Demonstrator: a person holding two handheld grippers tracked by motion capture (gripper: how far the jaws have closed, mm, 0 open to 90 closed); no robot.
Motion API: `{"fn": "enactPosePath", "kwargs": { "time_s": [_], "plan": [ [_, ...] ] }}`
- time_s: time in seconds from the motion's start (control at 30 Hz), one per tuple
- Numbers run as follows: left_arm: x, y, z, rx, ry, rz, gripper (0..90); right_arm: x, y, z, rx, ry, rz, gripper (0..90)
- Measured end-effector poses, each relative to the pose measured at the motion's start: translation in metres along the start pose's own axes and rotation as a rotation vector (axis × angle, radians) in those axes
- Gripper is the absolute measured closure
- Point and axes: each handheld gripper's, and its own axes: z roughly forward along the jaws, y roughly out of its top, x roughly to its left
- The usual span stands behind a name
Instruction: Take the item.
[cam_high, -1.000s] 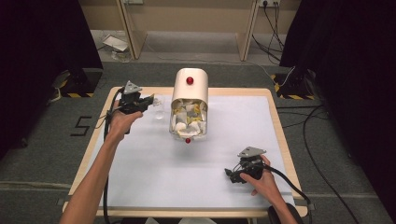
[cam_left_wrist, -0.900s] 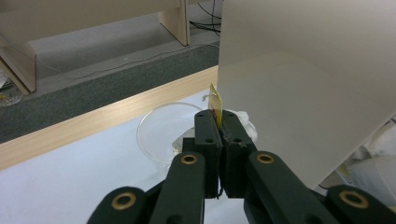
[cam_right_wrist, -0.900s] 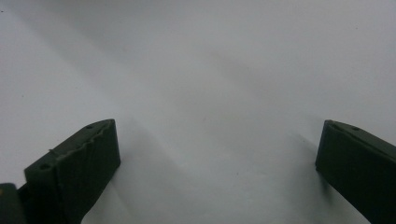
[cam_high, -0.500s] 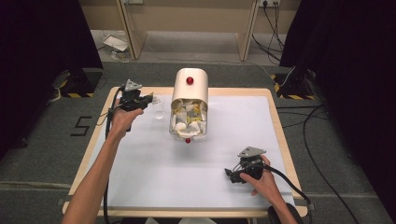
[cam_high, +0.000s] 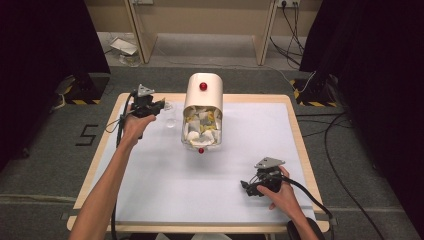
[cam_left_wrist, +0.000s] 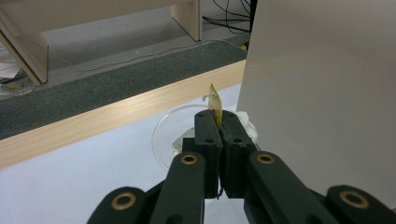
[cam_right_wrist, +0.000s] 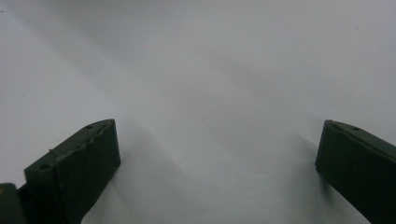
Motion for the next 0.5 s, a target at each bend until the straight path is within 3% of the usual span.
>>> {"fn": "enactPosePath", "kwargs": {
  "time_s": [0.17,0.4,0.43,0.5],
  "plan": [
    [0.0,0.002,0.005,0.011,0.008,0.006,86.8,0.0,0.0,0.0,0.0,0.0,0.0,0.3],
    [0.001,0.004,0.014,0.022,0.02,-0.007,86.4,0.0,0.0,0.0,0.0,0.0,0.001,0.3],
    [0.002,0.003,0.017,0.019,0.017,-0.023,86.3,0.0,0.0,0.0,0.0,0.0,0.0,0.3],
    [0.001,0.002,0.02,0.025,0.022,-0.01,86.2,0.0,0.0,0.0,0.0,0.0,0.0,0.3]
  ]
}}
